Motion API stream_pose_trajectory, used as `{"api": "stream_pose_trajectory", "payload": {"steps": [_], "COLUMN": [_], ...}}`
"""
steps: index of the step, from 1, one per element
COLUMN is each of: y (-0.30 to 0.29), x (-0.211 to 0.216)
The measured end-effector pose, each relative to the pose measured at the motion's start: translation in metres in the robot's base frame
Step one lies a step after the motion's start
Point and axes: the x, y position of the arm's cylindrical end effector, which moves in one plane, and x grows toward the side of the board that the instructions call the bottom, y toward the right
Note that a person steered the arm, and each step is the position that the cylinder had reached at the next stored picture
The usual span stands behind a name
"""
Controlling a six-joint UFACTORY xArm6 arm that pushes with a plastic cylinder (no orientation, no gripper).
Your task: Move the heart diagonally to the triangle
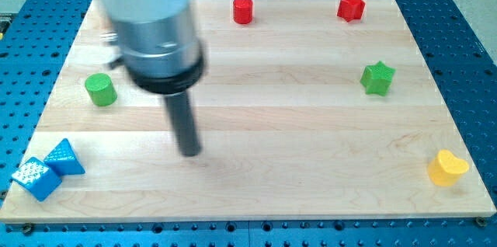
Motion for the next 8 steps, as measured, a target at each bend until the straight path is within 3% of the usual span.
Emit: {"api": "stream_pose_trajectory", "payload": {"steps": [4,5,6,7,8], "y": [0.338,0.375,0.371,0.315,0.306], "x": [-0.005,0.037,0.078,0.067,0.02]}}
